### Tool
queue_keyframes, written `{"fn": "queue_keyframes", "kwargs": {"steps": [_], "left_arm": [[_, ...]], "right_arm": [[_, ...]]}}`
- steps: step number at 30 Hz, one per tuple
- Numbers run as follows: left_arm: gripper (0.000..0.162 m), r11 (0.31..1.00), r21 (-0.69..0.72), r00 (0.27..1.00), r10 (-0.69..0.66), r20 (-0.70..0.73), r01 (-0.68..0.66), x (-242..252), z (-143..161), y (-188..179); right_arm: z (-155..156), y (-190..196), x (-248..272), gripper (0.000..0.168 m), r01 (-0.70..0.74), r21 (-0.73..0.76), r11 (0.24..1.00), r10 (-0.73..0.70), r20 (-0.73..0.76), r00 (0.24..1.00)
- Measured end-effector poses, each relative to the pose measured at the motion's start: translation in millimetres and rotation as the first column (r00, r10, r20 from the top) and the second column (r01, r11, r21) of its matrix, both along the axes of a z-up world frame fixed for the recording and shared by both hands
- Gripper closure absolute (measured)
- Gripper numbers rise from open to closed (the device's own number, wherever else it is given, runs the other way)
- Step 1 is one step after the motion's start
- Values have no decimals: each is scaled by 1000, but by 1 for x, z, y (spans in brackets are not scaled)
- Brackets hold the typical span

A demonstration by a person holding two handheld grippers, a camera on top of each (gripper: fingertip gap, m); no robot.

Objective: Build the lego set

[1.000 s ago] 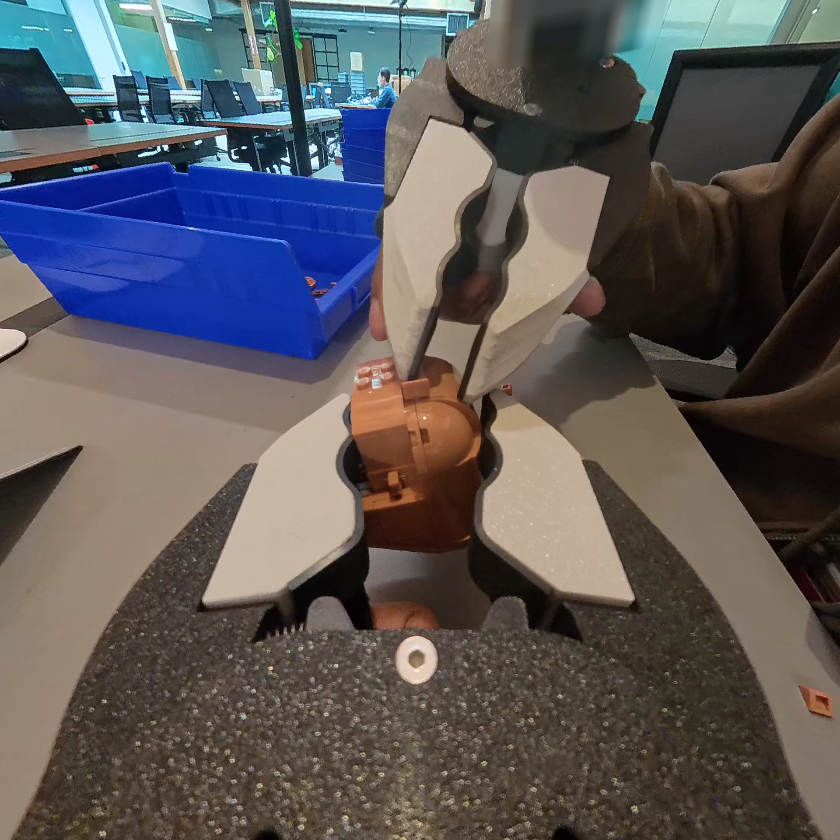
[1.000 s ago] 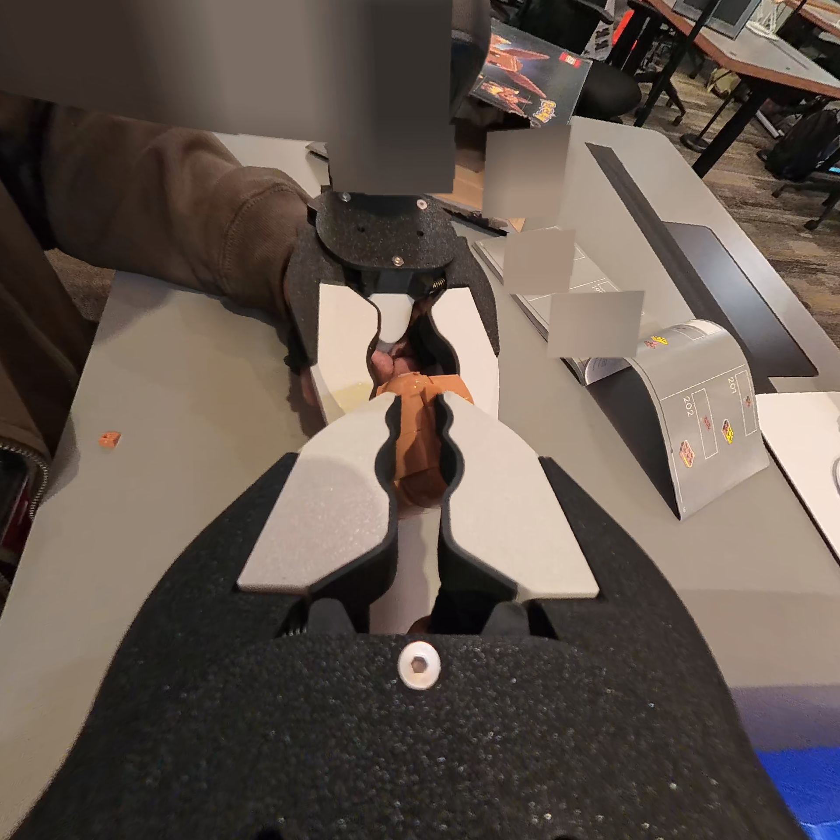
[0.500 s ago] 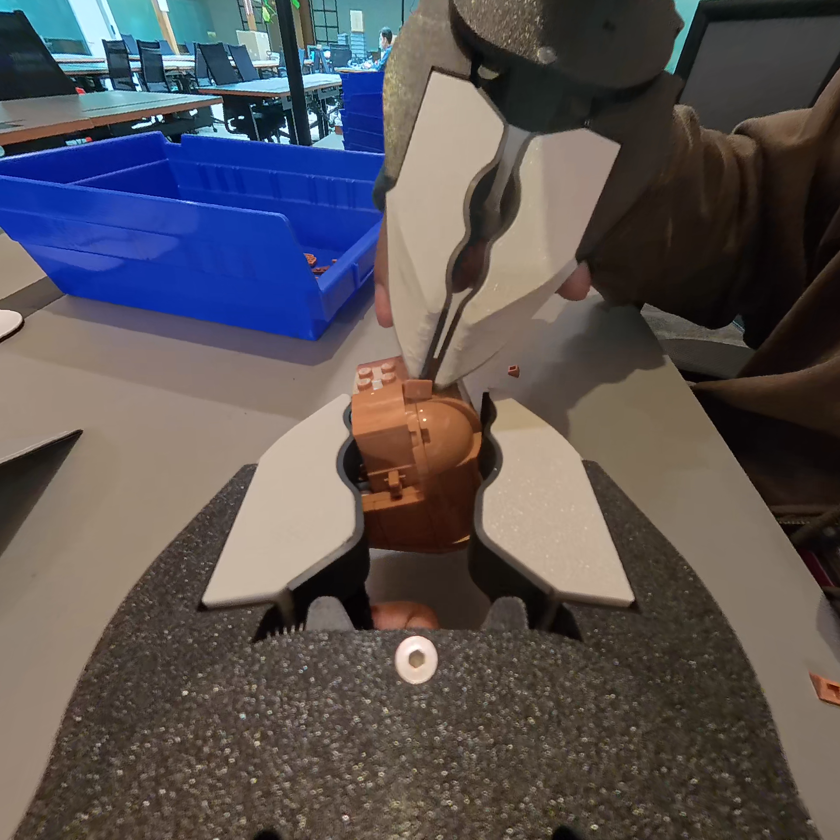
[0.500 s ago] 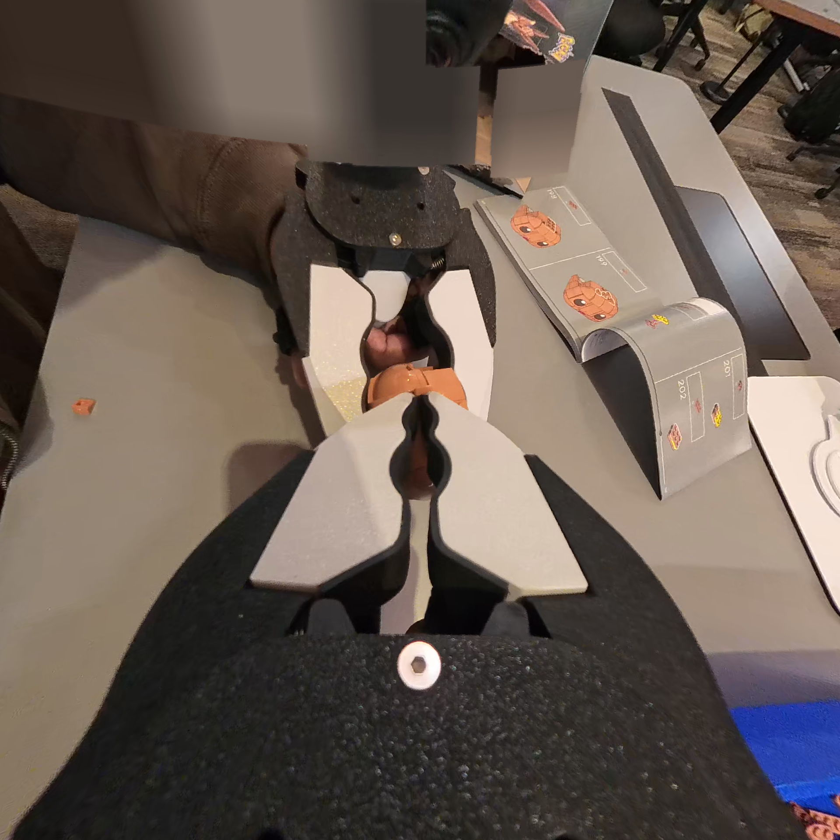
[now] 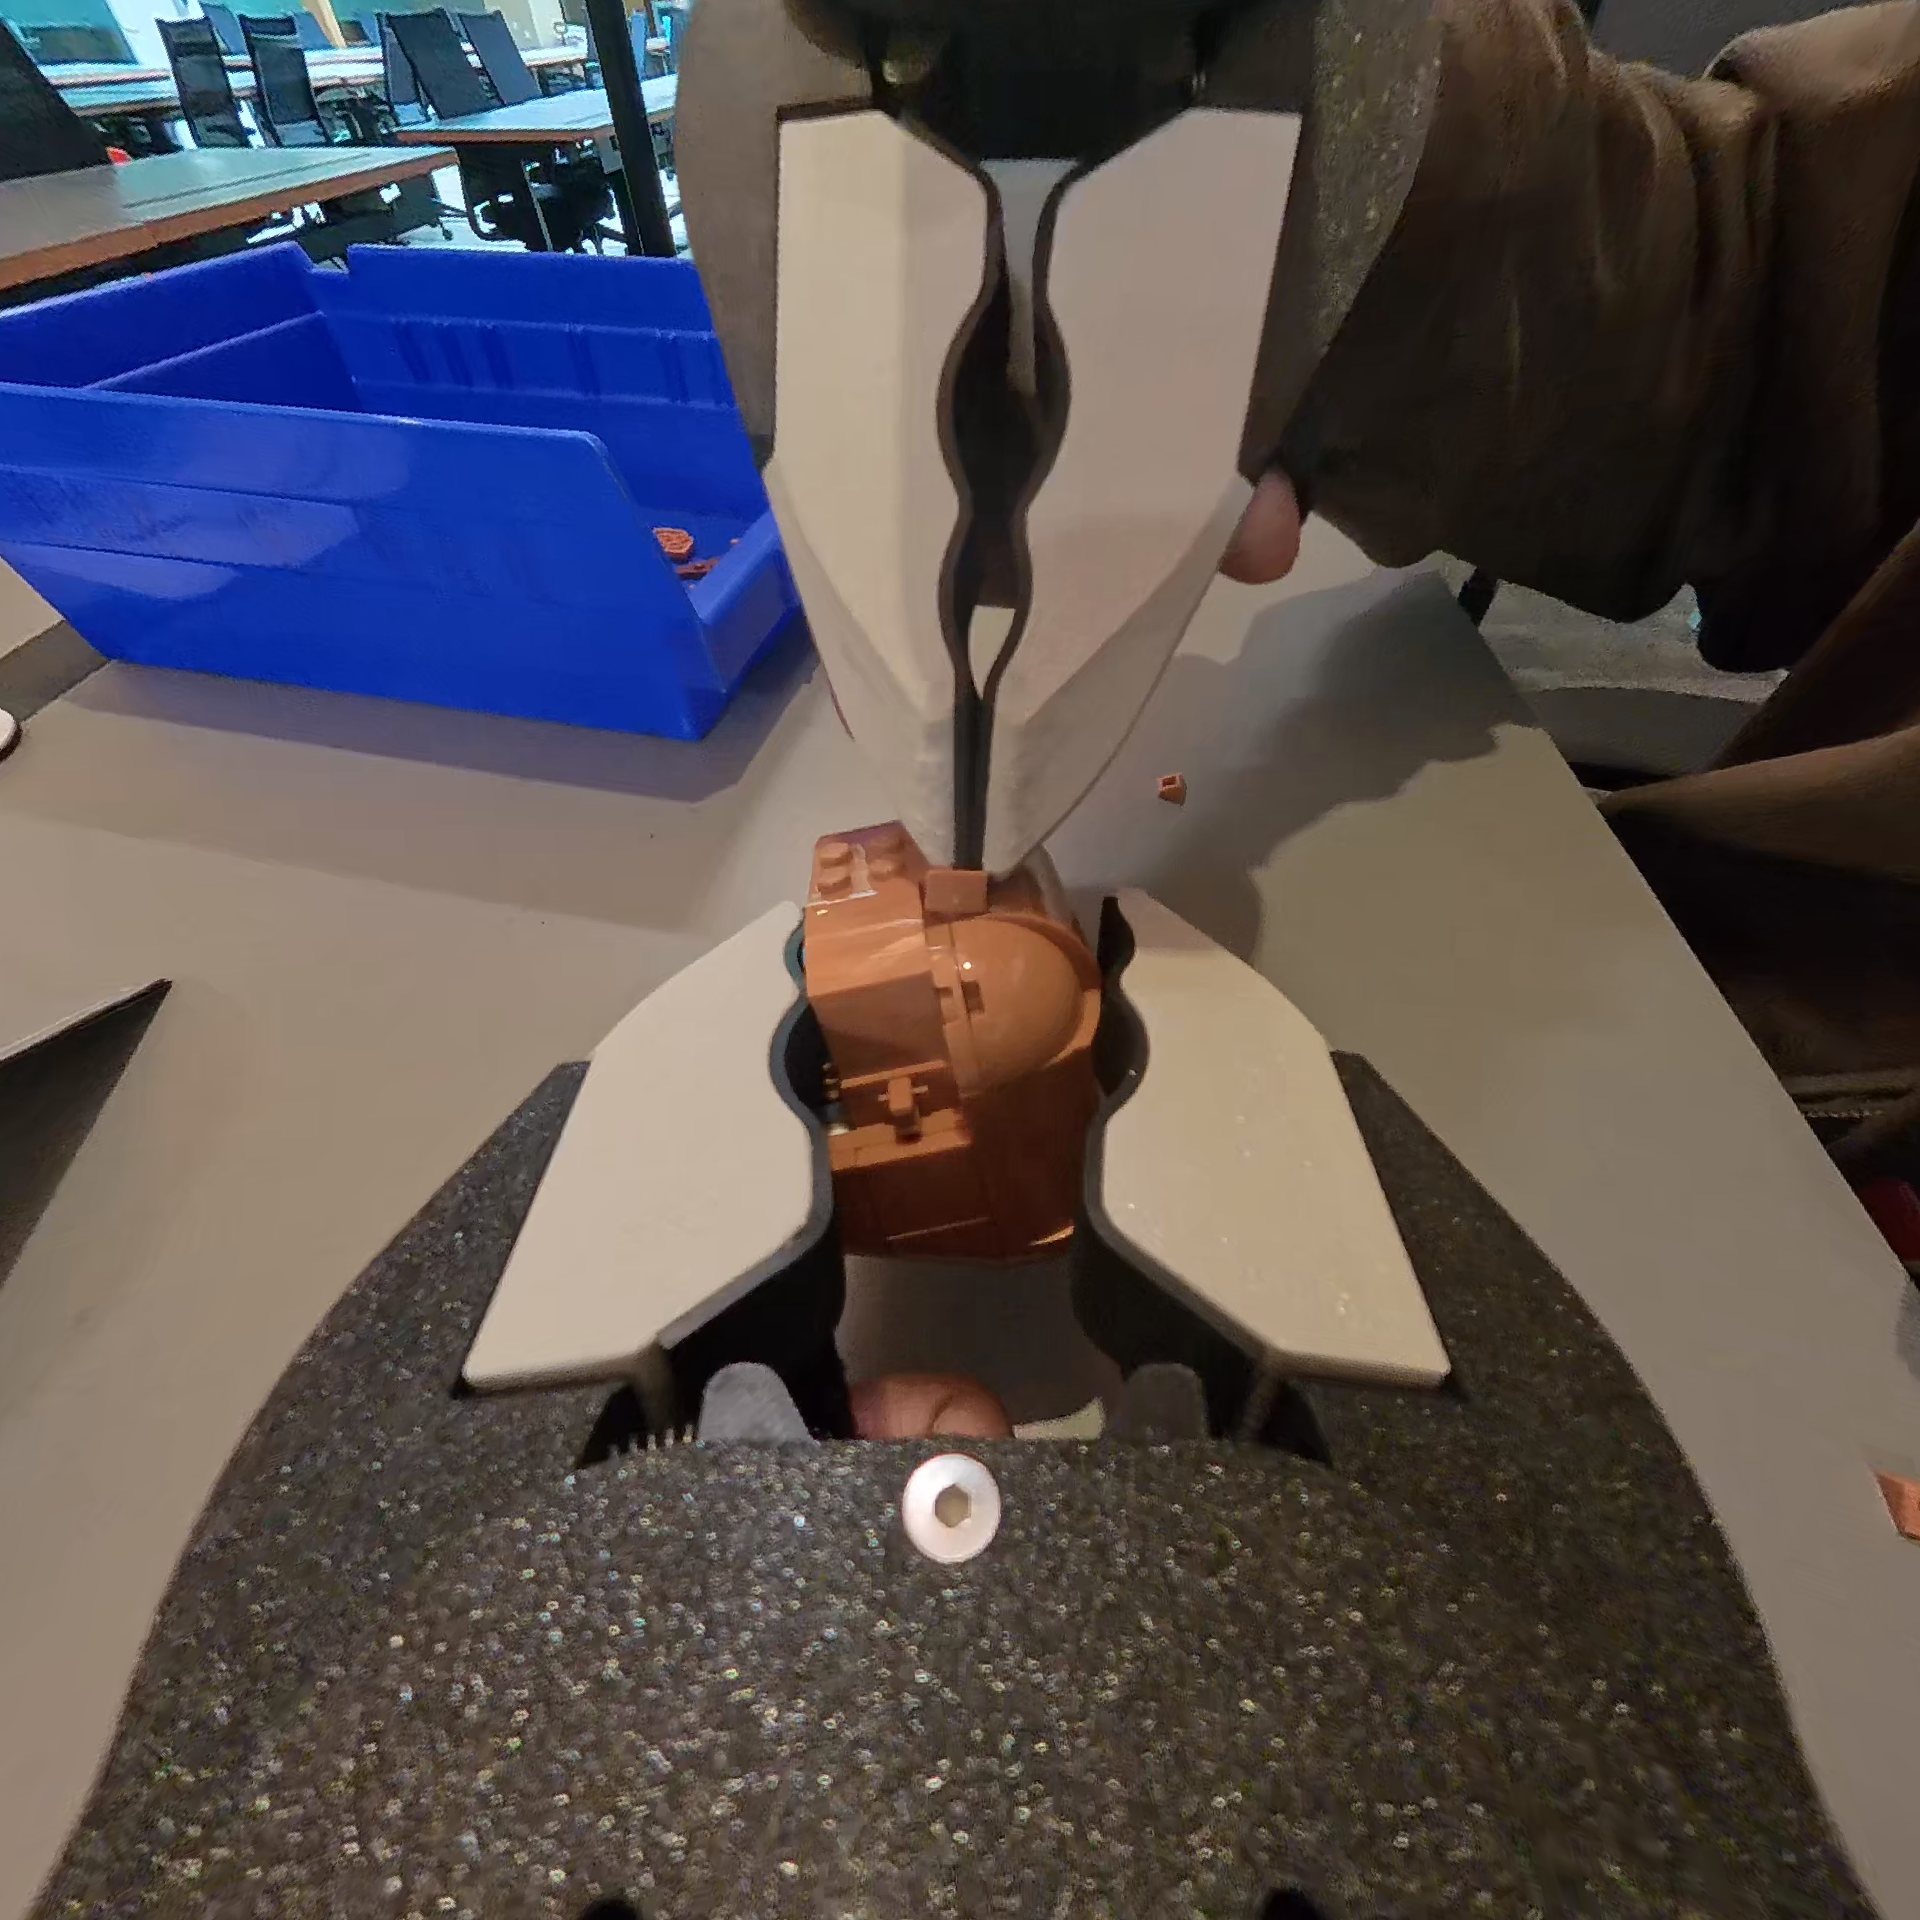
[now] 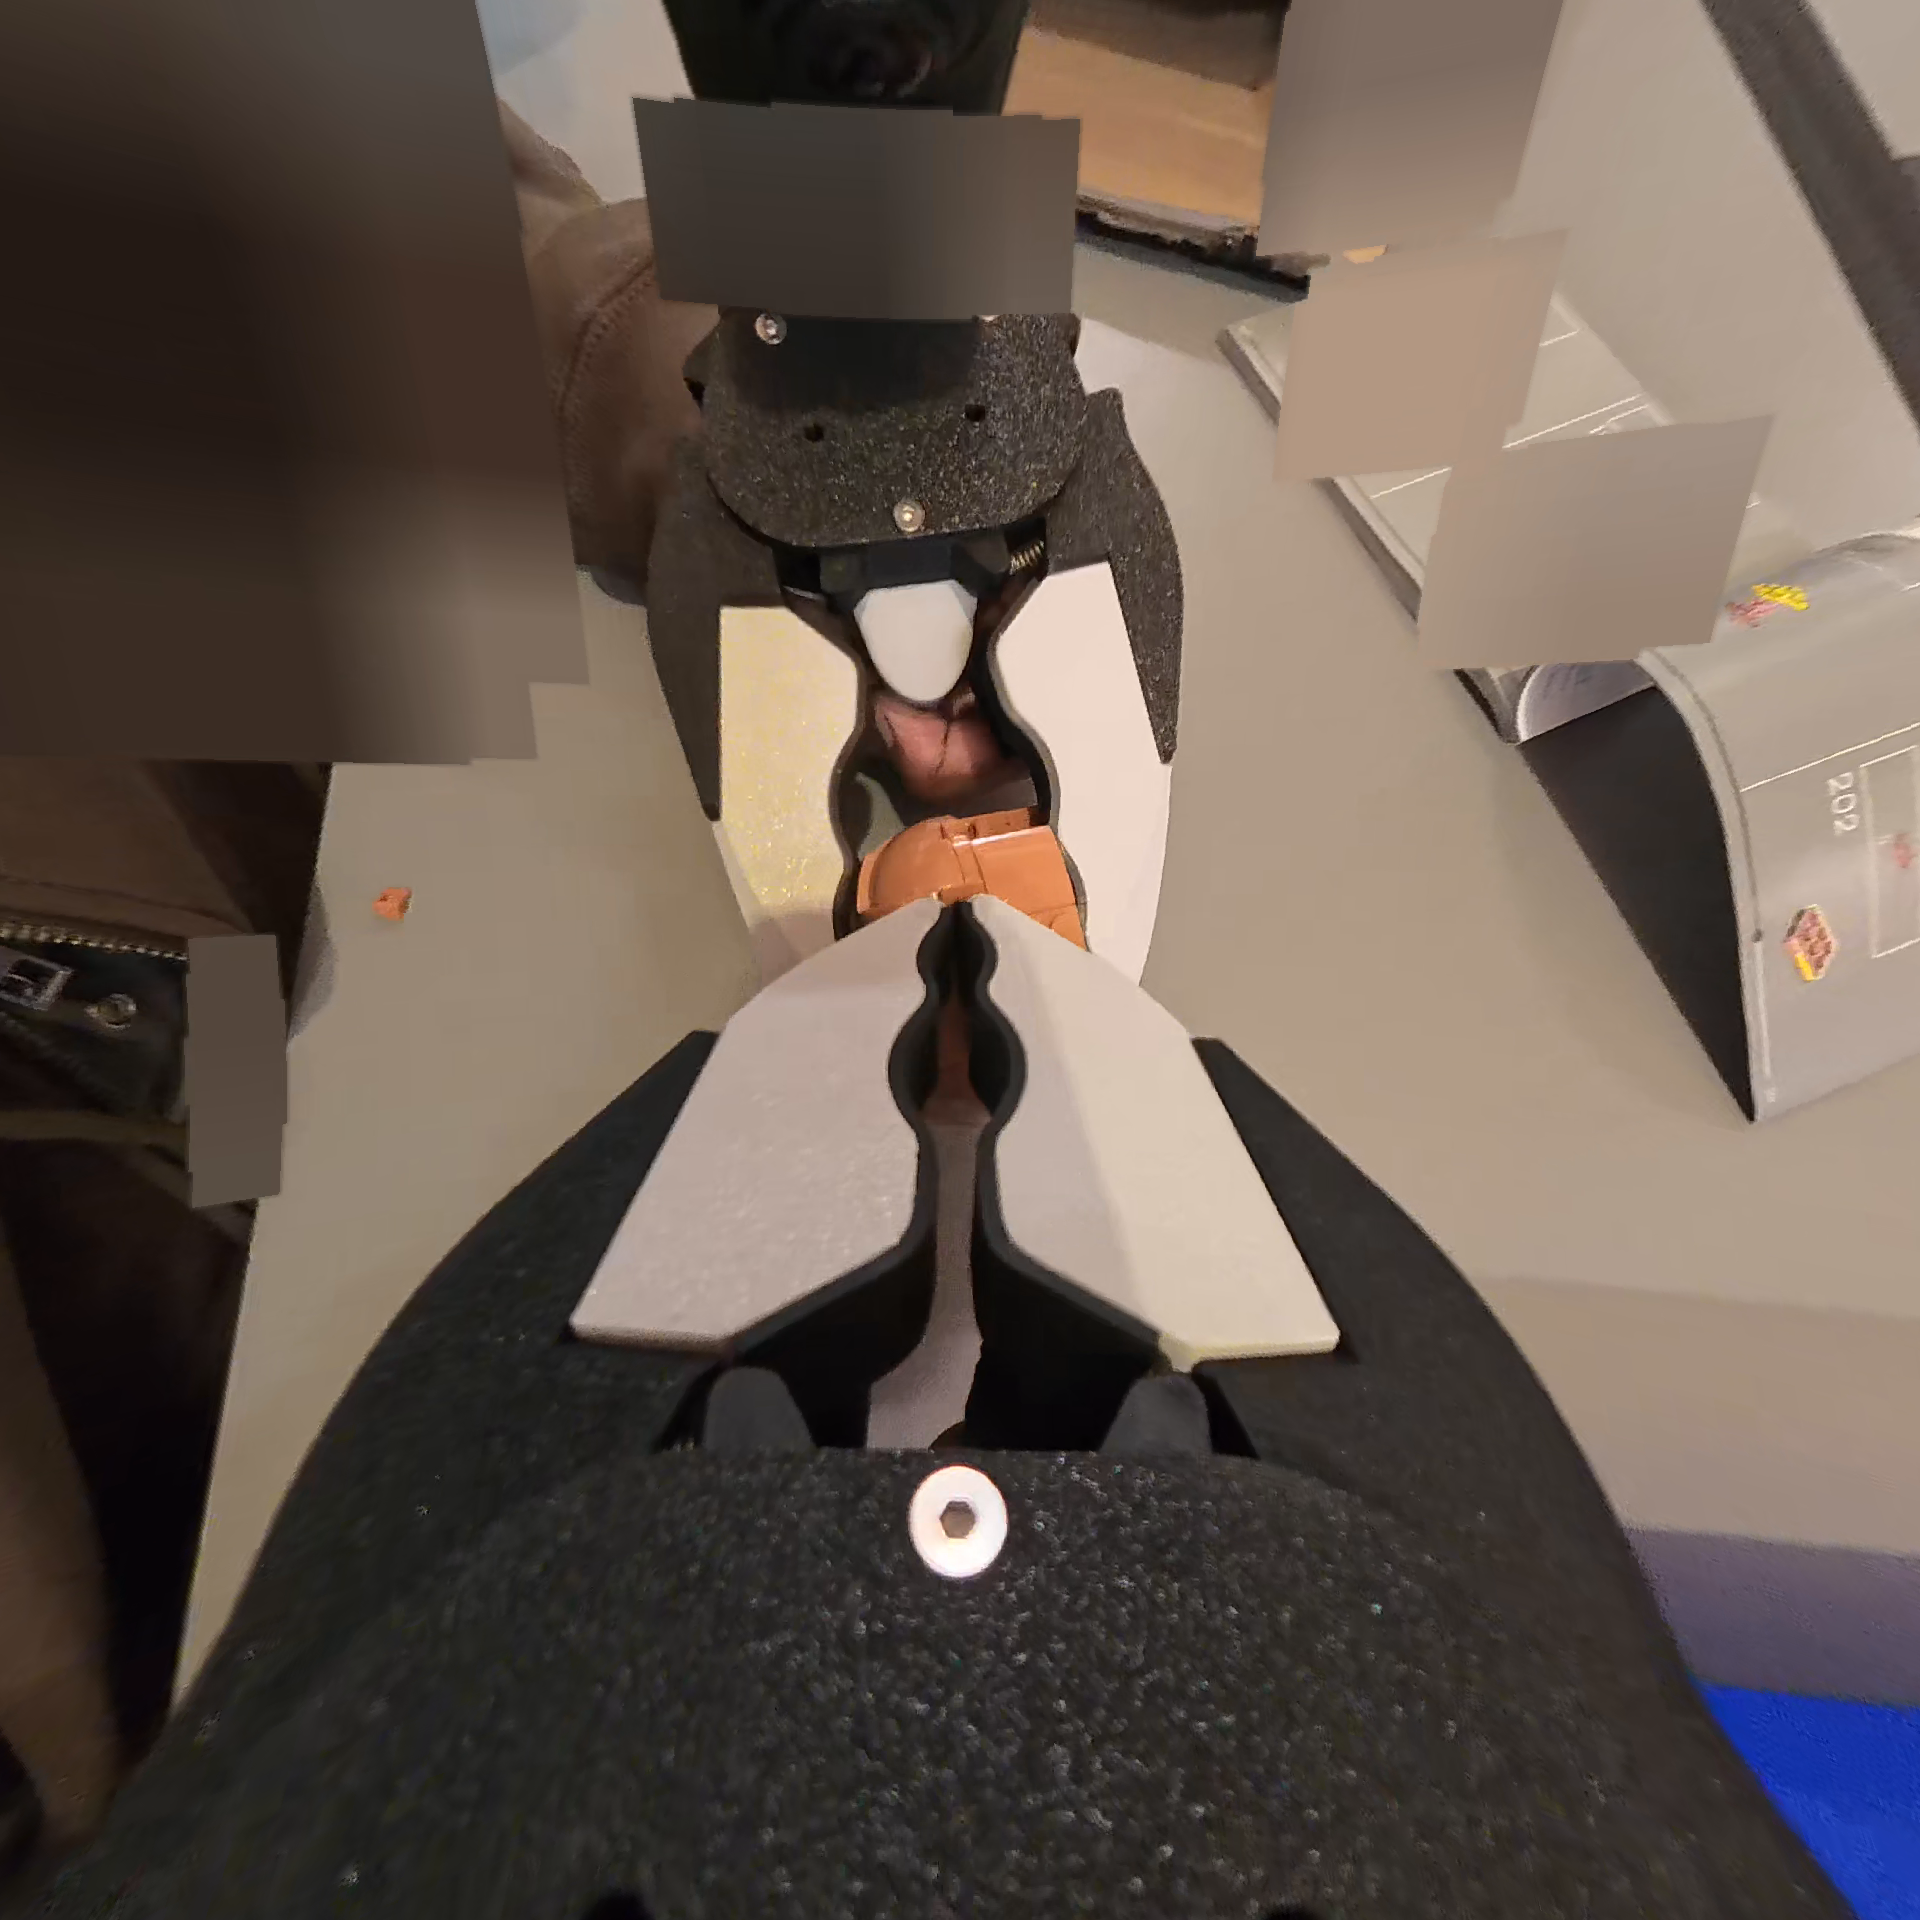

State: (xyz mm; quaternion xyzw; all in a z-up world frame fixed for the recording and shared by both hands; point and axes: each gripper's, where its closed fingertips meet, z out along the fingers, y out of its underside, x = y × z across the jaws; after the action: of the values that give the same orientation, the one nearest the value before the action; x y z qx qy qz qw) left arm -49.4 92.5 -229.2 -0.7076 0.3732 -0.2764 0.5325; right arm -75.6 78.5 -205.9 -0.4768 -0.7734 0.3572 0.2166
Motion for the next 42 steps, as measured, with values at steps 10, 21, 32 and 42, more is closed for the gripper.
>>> {"fn": "queue_keyframes", "kwargs": {"steps": [10,21,32,42], "left_arm": [[112,1000,15,998,2,-70,-1,-1,-6,-1],[112,1000,28,993,-4,-122,8,0,-9,-3],[112,999,22,991,29,-128,-26,-5,-9,2],[113,999,10,990,46,-131,-45,-7,-10,4]], "right_arm": [[-6,-1,2,168,-43,-42,998,48,127,991],[-10,-2,4,168,-54,-155,986,88,219,972],[-12,4,-1,168,-5,-66,998,19,209,978],[-14,6,-3,168,13,1,1000,-13,198,980]]}}
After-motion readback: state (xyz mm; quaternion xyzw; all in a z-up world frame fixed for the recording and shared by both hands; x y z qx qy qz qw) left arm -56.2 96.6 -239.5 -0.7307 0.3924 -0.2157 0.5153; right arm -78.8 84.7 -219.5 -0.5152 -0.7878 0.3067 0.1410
